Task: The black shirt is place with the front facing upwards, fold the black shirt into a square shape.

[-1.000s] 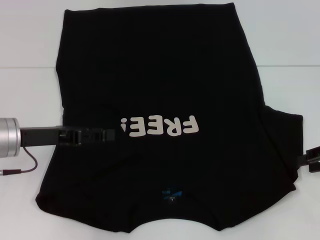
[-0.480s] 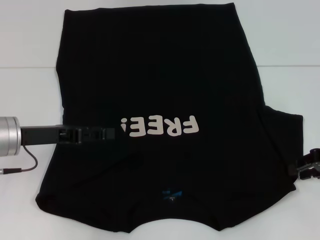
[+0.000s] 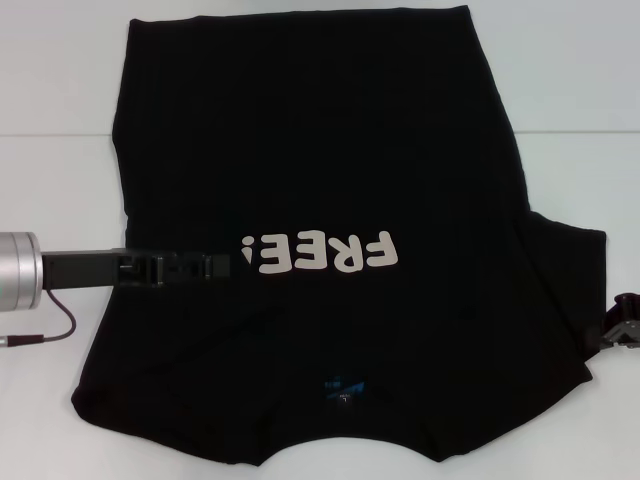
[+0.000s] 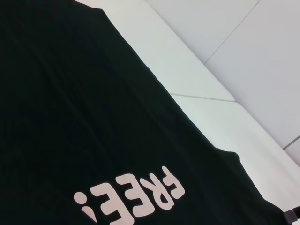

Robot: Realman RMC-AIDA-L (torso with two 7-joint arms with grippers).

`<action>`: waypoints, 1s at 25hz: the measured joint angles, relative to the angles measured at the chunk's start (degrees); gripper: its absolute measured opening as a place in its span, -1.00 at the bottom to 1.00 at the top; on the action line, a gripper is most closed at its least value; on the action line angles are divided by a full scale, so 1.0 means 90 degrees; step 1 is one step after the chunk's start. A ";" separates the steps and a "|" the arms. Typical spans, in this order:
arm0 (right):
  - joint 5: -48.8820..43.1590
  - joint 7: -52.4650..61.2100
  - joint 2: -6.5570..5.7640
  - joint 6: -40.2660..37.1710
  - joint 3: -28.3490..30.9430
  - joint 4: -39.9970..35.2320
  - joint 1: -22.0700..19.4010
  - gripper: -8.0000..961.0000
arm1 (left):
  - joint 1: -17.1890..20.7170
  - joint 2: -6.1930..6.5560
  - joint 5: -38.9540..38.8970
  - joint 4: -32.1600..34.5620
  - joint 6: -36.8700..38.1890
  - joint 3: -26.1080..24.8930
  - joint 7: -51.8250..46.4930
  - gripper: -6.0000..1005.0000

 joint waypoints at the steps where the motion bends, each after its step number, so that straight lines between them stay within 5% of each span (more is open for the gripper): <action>1: 0.0000 0.0000 0.0000 0.0001 -0.0008 0.0005 0.0007 -0.74 | -0.0001 0.0000 0.0000 0.0000 -0.0001 0.0000 0.0000 0.05; 7: 0.0001 0.0025 -0.0020 0.0046 0.0044 -0.0148 -0.0057 -0.92 | -0.0001 0.0000 -0.0002 0.0000 -0.0004 -0.0004 -0.0002 0.05; 25: 0.0031 0.0271 -0.0470 0.0709 0.0427 -0.0361 -0.0127 -0.91 | 0.0222 0.0050 -0.0745 0.0003 0.0096 -0.0472 -0.0165 0.04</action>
